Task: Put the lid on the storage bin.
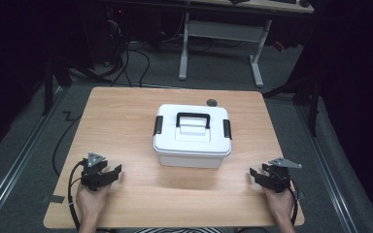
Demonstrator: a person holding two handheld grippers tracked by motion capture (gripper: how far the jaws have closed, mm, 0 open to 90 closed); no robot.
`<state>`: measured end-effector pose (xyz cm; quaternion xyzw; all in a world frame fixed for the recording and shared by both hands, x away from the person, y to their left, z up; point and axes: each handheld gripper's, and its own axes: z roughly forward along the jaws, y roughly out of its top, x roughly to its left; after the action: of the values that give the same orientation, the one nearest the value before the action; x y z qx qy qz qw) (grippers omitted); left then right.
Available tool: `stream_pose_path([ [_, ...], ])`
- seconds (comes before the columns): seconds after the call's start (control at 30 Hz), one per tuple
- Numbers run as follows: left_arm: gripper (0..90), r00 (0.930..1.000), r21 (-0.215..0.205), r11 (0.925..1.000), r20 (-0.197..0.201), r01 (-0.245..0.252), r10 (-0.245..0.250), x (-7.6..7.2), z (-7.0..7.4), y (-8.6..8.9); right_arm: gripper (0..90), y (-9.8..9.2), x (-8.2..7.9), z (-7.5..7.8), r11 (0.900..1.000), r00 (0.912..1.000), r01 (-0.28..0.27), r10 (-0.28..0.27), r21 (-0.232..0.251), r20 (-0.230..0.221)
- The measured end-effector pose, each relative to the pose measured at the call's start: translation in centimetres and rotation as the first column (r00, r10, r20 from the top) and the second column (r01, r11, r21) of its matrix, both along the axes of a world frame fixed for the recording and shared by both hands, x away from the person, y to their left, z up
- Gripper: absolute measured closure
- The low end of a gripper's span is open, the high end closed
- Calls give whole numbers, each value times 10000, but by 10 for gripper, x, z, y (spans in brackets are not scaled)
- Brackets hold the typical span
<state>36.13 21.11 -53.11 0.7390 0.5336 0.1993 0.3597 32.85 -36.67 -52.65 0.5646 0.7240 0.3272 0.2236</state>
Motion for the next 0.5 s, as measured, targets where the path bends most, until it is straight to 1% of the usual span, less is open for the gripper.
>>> stream_pose_path([
  [0.03,384,10000,73,10000,-6,-41,41,0,-2,0,384,0,0,-1,10000,10000,17,-17,-35,-16],
  [0.07,383,10000,160,9999,25,-47,47,0,-3,-1,384,0,0,-2,9999,10000,27,-27,-133,64],
  [0.13,381,9998,300,9995,203,-75,69,0,-5,-2,374,2,0,-3,9998,9999,39,-36,-213,124],
  [0.27,364,9996,752,9972,283,-50,29,1,-5,-6,339,6,0,-3,9980,9999,-32,39,-639,117],
  [0.37,341,9996,717,9974,258,-93,74,2,-6,-7,323,5,1,-3,9983,9999,15,-9,-587,105],
  [0.5,323,9997,668,9978,227,1,-17,2,-6,-7,321,6,0,-3,9980,9999,102,-95,-621,107],
])
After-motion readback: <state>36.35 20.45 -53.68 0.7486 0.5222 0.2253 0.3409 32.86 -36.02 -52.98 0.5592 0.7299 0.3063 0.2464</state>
